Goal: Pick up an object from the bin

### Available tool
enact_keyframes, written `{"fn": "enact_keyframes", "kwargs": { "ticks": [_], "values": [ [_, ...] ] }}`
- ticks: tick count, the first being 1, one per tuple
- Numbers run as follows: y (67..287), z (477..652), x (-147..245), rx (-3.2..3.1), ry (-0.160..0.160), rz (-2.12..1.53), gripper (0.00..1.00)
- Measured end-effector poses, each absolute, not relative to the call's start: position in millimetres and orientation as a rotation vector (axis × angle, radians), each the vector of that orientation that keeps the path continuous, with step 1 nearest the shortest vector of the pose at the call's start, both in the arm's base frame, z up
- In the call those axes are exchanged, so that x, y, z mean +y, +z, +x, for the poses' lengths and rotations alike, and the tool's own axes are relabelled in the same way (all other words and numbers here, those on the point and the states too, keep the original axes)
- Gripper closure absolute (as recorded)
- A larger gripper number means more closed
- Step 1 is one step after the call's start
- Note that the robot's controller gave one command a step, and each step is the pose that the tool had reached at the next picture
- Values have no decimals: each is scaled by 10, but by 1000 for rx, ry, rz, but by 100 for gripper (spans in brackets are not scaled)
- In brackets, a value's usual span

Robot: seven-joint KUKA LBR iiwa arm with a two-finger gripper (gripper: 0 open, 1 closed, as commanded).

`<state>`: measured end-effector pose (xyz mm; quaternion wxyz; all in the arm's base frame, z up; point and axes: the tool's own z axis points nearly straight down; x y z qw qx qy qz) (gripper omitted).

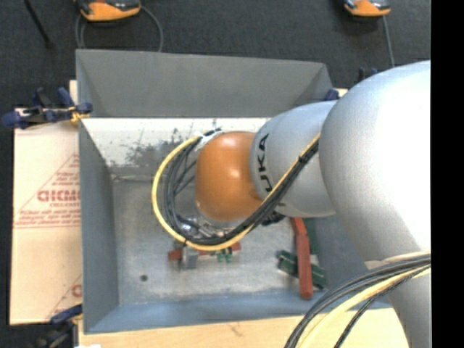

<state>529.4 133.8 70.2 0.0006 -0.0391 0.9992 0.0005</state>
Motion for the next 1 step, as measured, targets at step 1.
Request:
{"fn": "enact_keyframes", "kwargs": {
  "ticks": [1],
  "values": [
    [2031,5332,989,3126,-1,-164,100]
  ]
}}
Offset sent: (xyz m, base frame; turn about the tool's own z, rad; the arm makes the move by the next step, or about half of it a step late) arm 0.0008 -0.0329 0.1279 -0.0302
